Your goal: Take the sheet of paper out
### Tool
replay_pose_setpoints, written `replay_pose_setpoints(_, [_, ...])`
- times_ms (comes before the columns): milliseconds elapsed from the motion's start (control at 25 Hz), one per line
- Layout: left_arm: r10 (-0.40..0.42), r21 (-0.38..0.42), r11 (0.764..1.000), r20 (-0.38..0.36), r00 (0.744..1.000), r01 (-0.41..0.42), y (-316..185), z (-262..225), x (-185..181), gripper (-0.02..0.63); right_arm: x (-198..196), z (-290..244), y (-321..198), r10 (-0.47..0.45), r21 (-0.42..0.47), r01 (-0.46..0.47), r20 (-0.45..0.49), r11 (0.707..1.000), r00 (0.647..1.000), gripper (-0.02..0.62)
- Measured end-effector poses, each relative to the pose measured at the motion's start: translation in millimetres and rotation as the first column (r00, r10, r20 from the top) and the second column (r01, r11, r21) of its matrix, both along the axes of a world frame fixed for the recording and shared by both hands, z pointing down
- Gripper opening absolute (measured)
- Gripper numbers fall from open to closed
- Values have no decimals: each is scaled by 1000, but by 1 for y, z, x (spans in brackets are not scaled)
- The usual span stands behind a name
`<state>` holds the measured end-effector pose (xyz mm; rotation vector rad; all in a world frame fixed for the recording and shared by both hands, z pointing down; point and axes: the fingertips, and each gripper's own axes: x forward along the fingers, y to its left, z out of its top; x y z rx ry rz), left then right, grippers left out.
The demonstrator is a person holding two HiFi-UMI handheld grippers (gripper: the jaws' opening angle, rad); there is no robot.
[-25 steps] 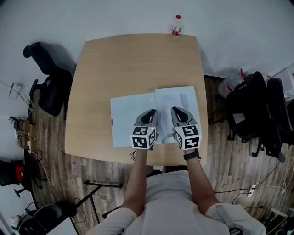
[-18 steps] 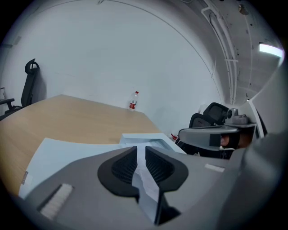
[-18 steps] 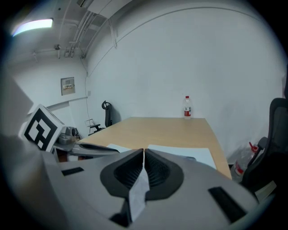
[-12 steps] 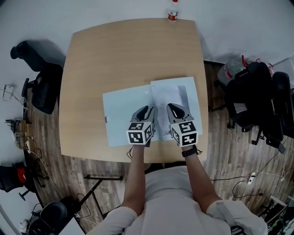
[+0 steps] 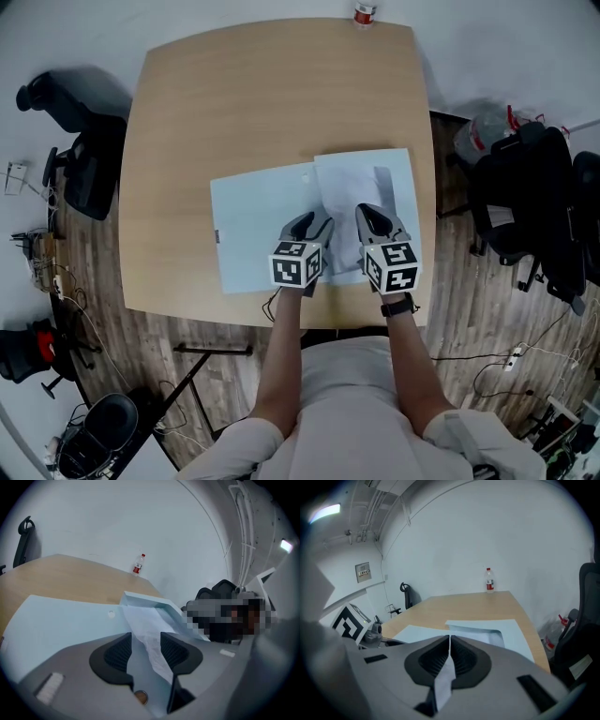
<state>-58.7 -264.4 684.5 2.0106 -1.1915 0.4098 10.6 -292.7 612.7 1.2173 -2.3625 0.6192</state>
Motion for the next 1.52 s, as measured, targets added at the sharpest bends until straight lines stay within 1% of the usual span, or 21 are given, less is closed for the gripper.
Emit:
replay_pose_setpoints(120, [20, -23, 1000, -17, 1000, -20, 1, 8, 5, 190, 2, 4, 0, 2, -11, -2, -2, 1000, 1000, 14])
replay_pose_setpoints(360, [73, -76, 994, -47, 996, -76, 2, 23, 20, 192, 11, 11, -6, 29, -24, -29, 1, 999, 1000, 14])
replay_pose_setpoints(680, [94, -131, 986, -52, 994, -100, 2, 36, 25, 190, 17, 14, -11, 57, -34, -57, 13, 998, 998, 15])
replay_pose_setpoints(960, [98, -152, 983, -55, 994, -106, 2, 39, 29, 186, 22, 19, -10, 71, -48, -70, 22, 996, 997, 14])
replay_pose_setpoints(1000, [99, -155, 982, -52, 994, -106, 2, 40, 29, 178, 22, 19, -9, 71, -48, -70, 22, 996, 997, 14])
replay_pose_setpoints(1160, [107, -159, 981, -29, 994, -110, 3, 40, 29, 109, 23, 19, -8, 75, -56, -74, 27, 996, 997, 14])
replay_pose_setpoints(1360, [108, -162, 981, -3, 994, -107, 3, 43, 27, 57, 20, 19, -8, 78, -58, -76, 36, 995, 996, 14])
replay_pose_setpoints(1520, [90, -173, 981, -6, 996, -90, 1, 45, 26, 20, 20, 21, -8, 81, -64, -78, 39, 995, 996, 14])
